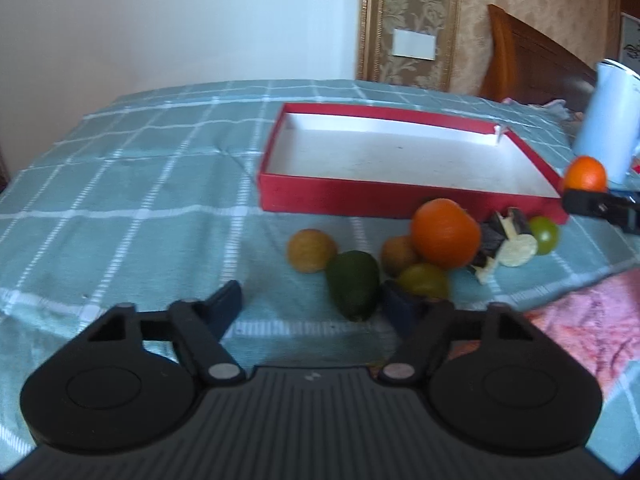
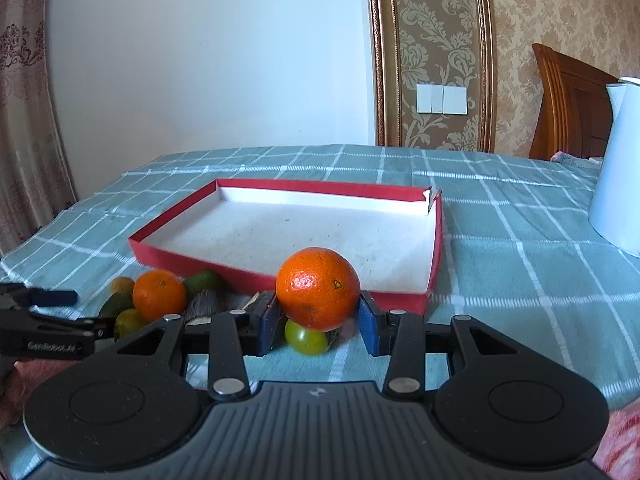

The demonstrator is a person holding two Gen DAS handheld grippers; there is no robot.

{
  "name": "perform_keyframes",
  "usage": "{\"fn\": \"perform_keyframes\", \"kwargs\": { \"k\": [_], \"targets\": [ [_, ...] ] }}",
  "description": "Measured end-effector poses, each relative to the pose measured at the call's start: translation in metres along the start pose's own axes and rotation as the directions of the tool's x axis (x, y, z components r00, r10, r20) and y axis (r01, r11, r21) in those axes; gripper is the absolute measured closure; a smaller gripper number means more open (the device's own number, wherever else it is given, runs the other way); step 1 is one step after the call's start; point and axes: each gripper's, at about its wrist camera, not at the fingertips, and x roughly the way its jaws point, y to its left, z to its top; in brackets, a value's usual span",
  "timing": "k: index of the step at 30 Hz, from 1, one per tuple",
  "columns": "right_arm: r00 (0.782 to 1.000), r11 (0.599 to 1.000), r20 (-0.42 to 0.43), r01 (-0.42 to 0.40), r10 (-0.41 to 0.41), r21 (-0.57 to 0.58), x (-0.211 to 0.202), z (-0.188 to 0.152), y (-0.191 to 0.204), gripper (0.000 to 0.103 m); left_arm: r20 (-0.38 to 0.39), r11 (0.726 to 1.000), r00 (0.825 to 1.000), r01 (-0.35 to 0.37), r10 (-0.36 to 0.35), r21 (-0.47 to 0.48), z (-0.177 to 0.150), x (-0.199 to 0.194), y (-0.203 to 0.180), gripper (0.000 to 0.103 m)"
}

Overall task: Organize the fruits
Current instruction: 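Lift the orange with the right gripper while the left gripper grasps the avocado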

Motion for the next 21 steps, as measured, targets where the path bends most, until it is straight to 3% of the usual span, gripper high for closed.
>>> {"fn": "perform_keyframes", "kwargs": {
  "k": [3,10,14,21],
  "targets": [
    [1.000,1.000,0.007,0.004,-0.004,-0.005,0.004,0.008,0.000,0.062,0.002,0.999,0.999,0.041,-0.041,0.015,0.000,-0.001,-0.003,0.052],
    [0.999,0.999,0.029,0.023,-0.022,-0.025,0.022,0.030,-0.001,0.062,0.005,0.996,0.996,0.092,-0.092,-0.020,0.002,0.007,0.002,0.054],
    [0.998,0.997,0.038,0.048,-0.046,-0.060,0.036,0.040,0.000,0.062,0.008,0.995,0.995,0.104,-0.103,-0.002,0.002,0.009,-0.002,0.073],
    [0.996,0.993,-0.001,0.092,-0.093,-0.069,0.071,0.059,-0.007,0.062,0.041,0.995,0.994,0.098,-0.096,-0.033,-0.003,0.005,-0.003,0.075]
  ]
}}
